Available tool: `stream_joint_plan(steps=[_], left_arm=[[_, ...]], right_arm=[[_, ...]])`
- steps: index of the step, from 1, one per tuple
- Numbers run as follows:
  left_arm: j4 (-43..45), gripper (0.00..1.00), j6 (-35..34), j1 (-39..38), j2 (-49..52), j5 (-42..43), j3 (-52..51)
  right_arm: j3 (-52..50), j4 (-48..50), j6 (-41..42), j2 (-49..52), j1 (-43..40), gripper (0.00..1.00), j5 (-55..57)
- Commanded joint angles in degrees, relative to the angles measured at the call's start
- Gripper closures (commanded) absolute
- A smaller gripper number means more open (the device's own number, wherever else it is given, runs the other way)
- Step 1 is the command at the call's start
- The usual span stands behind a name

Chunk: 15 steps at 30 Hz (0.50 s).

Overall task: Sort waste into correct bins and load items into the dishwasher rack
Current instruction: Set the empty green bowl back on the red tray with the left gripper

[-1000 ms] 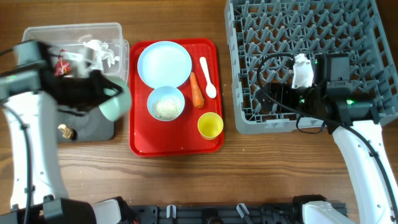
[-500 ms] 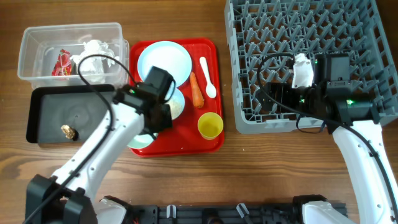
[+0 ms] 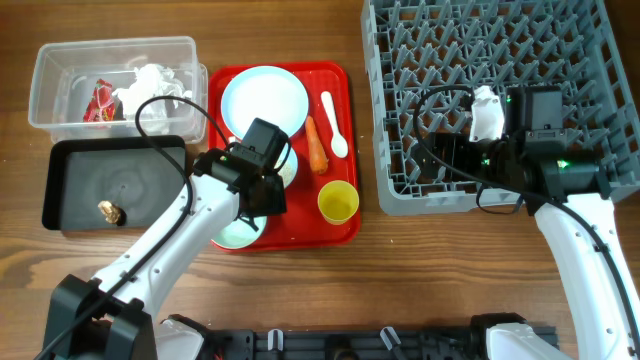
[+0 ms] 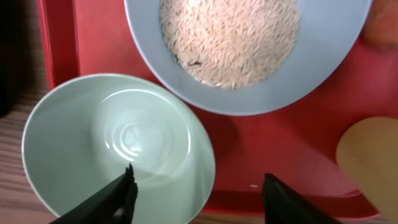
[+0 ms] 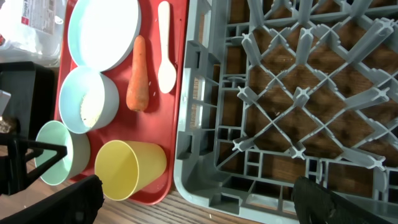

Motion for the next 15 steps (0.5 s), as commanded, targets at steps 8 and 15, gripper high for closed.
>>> stream_joint_plan(steps=[8, 15], left_arm=[[12.5, 0.2, 35.23, -0.22, 3.08, 4.33, 4.42], [14.73, 0.37, 40.74, -0.79, 14.12, 4.42, 4.42]], right_arm=[[-0.22, 0.13, 0.68, 0.48, -0.17, 0.0, 0.63], [-0.22, -0.07, 0.76, 0.48, -0.17, 0.0, 0.61]])
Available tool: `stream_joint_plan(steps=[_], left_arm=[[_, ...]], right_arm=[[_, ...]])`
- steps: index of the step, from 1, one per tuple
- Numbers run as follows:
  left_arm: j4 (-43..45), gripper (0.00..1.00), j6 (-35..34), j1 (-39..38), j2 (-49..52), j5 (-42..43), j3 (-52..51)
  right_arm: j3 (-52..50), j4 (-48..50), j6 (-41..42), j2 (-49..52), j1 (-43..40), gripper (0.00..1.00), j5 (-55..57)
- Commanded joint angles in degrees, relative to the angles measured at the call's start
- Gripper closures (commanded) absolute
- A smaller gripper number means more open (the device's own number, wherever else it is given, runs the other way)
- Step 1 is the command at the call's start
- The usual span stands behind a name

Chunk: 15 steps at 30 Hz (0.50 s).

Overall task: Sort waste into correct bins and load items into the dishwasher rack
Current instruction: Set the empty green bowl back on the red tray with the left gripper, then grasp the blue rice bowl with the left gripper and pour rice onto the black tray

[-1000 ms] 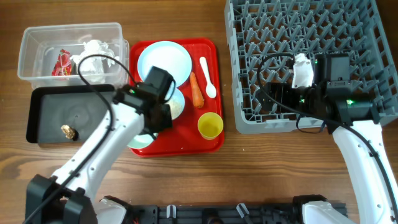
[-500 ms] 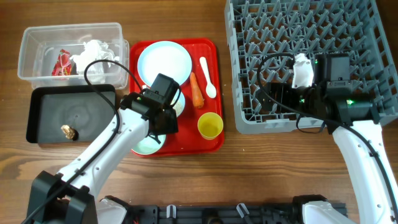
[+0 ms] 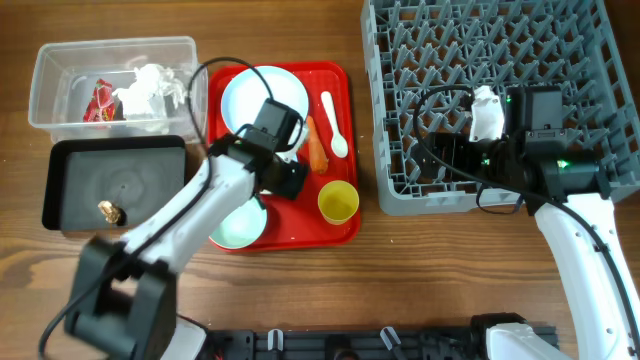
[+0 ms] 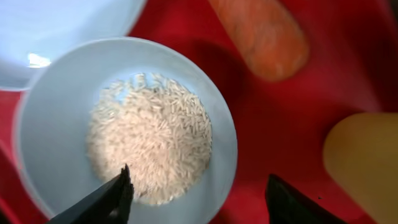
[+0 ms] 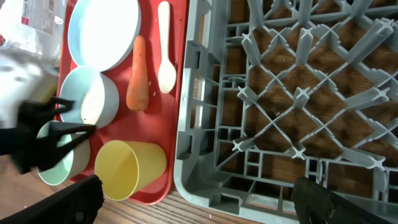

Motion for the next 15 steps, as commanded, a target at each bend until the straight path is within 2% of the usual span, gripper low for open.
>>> stream_joint_plan(steps=[1, 2, 4, 5, 8, 11, 15], left_arm=[[1.64, 0.39, 4.63, -0.5, 5.07, 0.94, 0.55], [2.23, 0.41, 4.22, -0.5, 5.66, 0.92, 0.55], [3.13, 0.55, 4.04, -0.5, 5.68, 0.94, 0.55], [3.61, 0.69, 4.02, -0.59, 5.68, 0.94, 0.55], [4.66, 0.88, 4.04, -0.66, 5.68, 0.92, 0.55], [5.86, 0.96, 4.04, -0.68, 5.68, 0.9, 0.57], [6.73, 0.96, 4.02, -0.7, 5.57, 0.92, 0.81]], right_arm=[[-0.22, -0.09, 0.76, 0.48, -0.17, 0.0, 0.61], [-0.22, -0.07, 0.76, 0.48, -0.17, 0.0, 0.61], [-0.22, -0.07, 0.76, 0.48, -0.17, 0.0, 0.61], [-0.22, -0.02, 0.76, 0.48, -0.17, 0.0, 0.63], [-0.22, 0.0, 0.74, 0.48, -0.17, 0.0, 0.63], [-0.22, -0.02, 0.76, 0.48, -0.17, 0.0, 0.63], [-0.22, -0.02, 0.76, 0.48, -0.17, 0.0, 0.63]])
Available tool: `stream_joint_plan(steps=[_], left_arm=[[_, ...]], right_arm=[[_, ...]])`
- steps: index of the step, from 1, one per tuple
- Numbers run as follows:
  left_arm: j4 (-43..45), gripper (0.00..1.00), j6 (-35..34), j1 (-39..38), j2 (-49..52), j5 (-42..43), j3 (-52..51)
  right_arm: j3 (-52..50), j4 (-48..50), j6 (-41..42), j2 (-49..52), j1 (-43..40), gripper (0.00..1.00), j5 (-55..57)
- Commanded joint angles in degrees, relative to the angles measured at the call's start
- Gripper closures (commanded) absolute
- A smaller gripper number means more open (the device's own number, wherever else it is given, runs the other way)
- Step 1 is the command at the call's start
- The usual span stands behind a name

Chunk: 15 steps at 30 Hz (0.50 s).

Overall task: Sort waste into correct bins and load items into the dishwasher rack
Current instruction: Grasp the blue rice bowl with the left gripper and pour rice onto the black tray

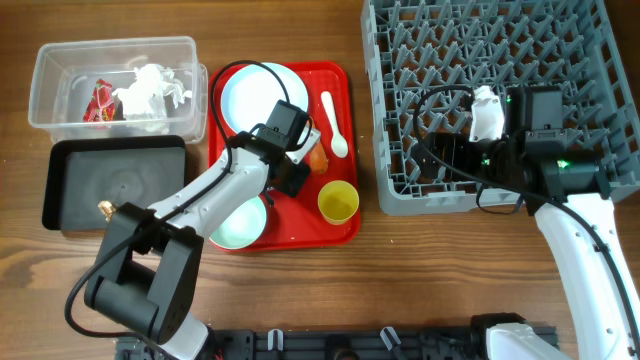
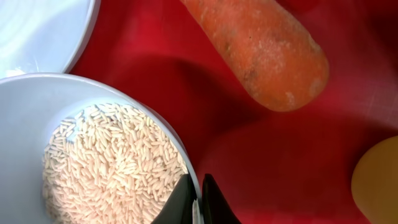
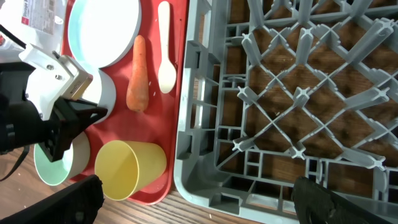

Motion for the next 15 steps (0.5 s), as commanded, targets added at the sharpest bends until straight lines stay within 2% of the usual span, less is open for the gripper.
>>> stream_joint_plan(steps=[1, 7, 8, 15], left_arm=[[0.72, 0.96, -0.5, -0.24, -0.09, 0.68, 1.31], [-3.3, 0.96, -11.52, -0.13, -2.75, 0.74, 7.85], [-7.65, 0.96, -15.15, -0.13, -5.35, 0.76, 11.56], [-16.68, 0.96, -21.27, 2.67, -13.25, 1.4, 15.02]], right_arm=[[-0.22, -0.02, 0.74, 0.48, -0.17, 0.0, 0.63], [-0.22, -0.04, 0.74, 0.48, -0.17, 0.0, 0.63], [-0.22, -0.02, 0.74, 0.48, -0.17, 0.0, 0.63], [-0.22, 0.0, 0.72, 0.48, -0.17, 0.0, 0.63]])
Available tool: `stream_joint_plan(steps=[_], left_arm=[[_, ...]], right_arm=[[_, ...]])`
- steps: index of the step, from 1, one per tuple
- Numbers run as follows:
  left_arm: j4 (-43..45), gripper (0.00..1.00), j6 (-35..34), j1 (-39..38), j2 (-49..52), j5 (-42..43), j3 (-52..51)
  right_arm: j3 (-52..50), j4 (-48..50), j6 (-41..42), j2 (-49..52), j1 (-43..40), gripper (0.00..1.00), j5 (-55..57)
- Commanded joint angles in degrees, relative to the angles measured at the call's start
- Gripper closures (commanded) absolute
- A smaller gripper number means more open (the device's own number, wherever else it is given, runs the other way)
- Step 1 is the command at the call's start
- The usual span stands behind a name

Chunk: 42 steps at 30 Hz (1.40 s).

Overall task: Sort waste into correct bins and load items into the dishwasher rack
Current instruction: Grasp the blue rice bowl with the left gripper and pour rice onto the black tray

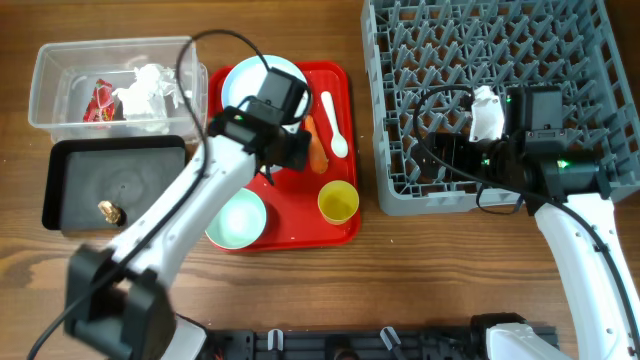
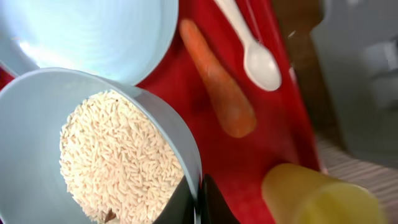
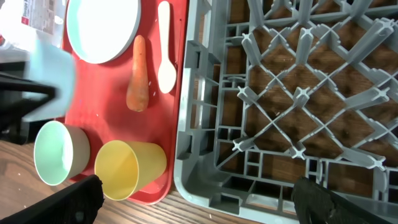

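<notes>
A pale blue bowl of rice (image 2: 93, 155) hangs tilted above the red tray (image 1: 290, 225), with my left gripper (image 2: 199, 202) shut on its right rim. In the right wrist view the bowl (image 3: 53, 65) is a blur by the tray's left edge. On the tray lie a white plate (image 1: 262, 85), a carrot (image 1: 316, 148), a white spoon (image 1: 333, 125), a yellow cup (image 1: 338, 202) and an empty green bowl (image 1: 237, 220). My right gripper (image 3: 202, 208) stands open over the front left corner of the grey dishwasher rack (image 1: 500, 190).
A clear bin (image 1: 60, 75) with wrappers and tissue stands at the back left. In front of it is a black bin (image 1: 70, 190) holding a small brown scrap (image 1: 107, 210). The rack fills the right side of the wooden table.
The rice bowl stood on the tray with my left gripper shut on its rim. Now it is lifted off the tray and sits further back and left. The right arm has not moved.
My left gripper was open above the green bowl at the tray's front. Then it was open over the rice bowl. Then it was shut on that bowl's rim, and now it holds the bowl above the tray. The right arm stayed over the rack.
</notes>
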Motion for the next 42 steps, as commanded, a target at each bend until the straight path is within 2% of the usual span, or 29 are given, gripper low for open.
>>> stream_joint_plan(steps=[1, 5, 8, 16, 22, 25, 33, 42], left_arm=[[-3.91, 0.96, -5.49, 3.74, -6.95, 2.14, 1.68], [-9.09, 0.96, -5.84, 12.74, -10.64, 5.95, 1.68], [-12.66, 0.96, -4.96, 23.02, -10.95, 9.33, 1.66], [-13.62, 0.96, 10.01, 47.08, -6.67, 36.06, -0.31], [-14.08, 0.96, 19.85, 58.62, -0.02, 58.95, -1.95], [-13.84, 0.96, 20.9, 62.88, 3.3, 66.34, -1.95], [-13.66, 0.96, 22.1, 70.51, 7.65, 75.08, -1.95], [-13.62, 0.96, 22.12, 75.41, 8.02, 75.67, -1.95]], right_arm=[[-0.22, 0.0, 0.72, 0.48, -0.17, 0.0, 0.61], [-0.22, 0.0, 0.72, 0.48, -0.17, 0.0, 0.61], [-0.22, 0.0, 0.74, 0.48, -0.17, 0.0, 0.59], [-0.22, -0.04, 0.76, 0.48, -0.17, 0.0, 0.57], [-0.22, -0.87, 0.79, 0.48, -0.17, 0.0, 0.59], [-0.22, -1.31, 0.79, 0.48, -0.17, 0.0, 0.57], [-0.22, -1.57, 1.25, 0.48, -0.17, 0.0, 0.57], [-0.22, -1.7, 1.22, 0.48, -0.17, 0.0, 0.57]])
